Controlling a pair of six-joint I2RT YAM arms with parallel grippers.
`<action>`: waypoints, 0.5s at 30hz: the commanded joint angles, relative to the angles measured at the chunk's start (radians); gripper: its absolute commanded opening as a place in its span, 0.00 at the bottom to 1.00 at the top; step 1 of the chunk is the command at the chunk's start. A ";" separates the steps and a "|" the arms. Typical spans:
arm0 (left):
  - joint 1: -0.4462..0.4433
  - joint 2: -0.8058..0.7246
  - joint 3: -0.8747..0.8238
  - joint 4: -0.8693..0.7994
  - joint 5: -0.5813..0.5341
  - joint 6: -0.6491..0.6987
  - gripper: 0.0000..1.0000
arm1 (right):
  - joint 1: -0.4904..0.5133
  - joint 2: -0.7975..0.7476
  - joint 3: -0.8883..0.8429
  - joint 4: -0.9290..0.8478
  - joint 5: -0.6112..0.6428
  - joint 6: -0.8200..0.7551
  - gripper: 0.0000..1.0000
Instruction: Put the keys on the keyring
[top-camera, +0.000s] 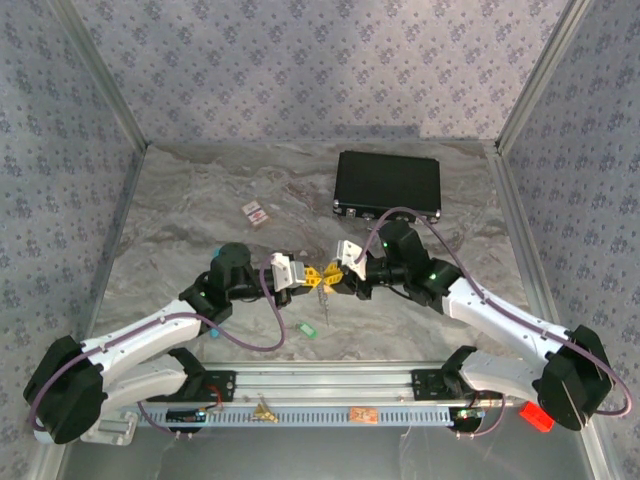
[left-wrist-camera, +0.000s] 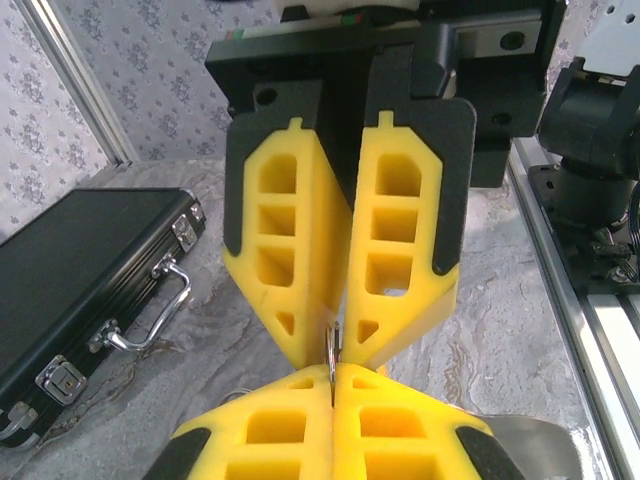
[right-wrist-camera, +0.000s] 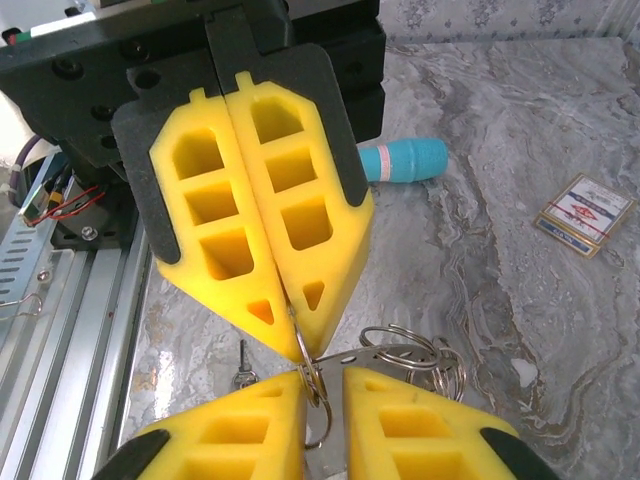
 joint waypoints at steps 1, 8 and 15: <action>-0.010 -0.013 0.005 0.069 0.048 0.001 0.00 | 0.007 0.004 0.021 0.028 -0.031 0.010 0.13; -0.011 -0.010 0.019 0.023 0.008 -0.002 0.00 | 0.008 -0.007 0.032 -0.009 -0.026 -0.005 0.00; -0.011 0.006 0.072 -0.129 -0.049 0.018 0.21 | 0.015 -0.008 0.110 -0.215 0.055 -0.113 0.00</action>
